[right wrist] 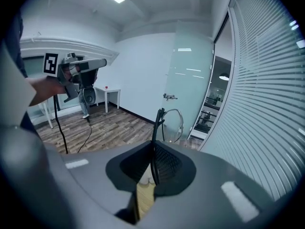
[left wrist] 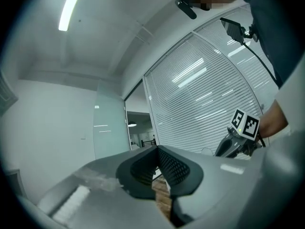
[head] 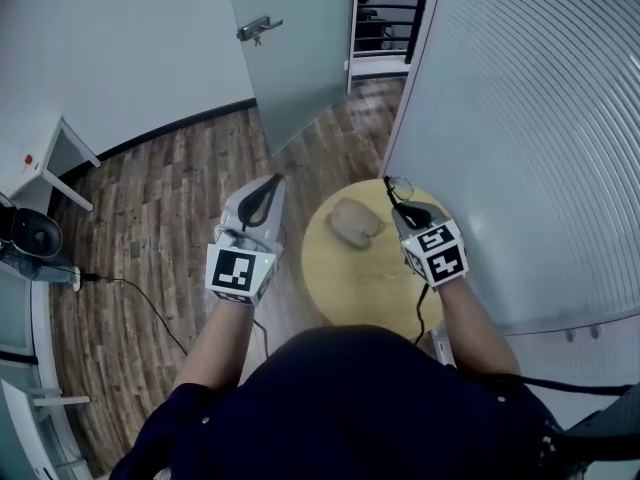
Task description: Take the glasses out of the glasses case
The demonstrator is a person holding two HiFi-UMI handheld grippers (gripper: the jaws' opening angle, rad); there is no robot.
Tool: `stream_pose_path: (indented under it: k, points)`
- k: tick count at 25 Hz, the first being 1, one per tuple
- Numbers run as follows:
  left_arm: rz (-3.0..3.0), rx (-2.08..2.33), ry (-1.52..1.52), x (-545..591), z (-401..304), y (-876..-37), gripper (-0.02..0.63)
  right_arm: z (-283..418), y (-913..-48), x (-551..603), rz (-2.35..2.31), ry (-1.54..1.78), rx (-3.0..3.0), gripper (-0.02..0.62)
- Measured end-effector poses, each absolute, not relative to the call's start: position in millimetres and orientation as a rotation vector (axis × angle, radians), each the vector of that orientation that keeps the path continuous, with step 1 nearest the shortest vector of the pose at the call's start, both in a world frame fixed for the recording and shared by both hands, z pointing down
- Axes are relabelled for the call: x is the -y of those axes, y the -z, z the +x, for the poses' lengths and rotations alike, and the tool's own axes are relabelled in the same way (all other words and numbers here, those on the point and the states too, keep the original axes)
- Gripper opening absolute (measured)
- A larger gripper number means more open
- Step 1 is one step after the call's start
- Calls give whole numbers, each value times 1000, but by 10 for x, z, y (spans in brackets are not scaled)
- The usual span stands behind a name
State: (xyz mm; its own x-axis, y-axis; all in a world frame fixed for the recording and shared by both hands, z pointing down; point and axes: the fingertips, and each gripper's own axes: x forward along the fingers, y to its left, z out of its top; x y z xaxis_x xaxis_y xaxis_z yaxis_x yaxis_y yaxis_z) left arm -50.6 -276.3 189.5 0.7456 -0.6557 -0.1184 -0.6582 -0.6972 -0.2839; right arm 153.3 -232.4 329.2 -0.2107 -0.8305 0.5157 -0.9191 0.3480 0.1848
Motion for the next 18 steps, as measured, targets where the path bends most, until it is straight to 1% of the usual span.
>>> stream_pose_path:
  k: [7,18]
  points:
    - [-2663,-1069,-3,2750,-578,-1880,6,1563,-3021,2305,1538,-171,2087,29]
    - [-2658,-1103,-2,2749,-640,-1893,6,1515,-3053,2348,1516,-159,2103,28]
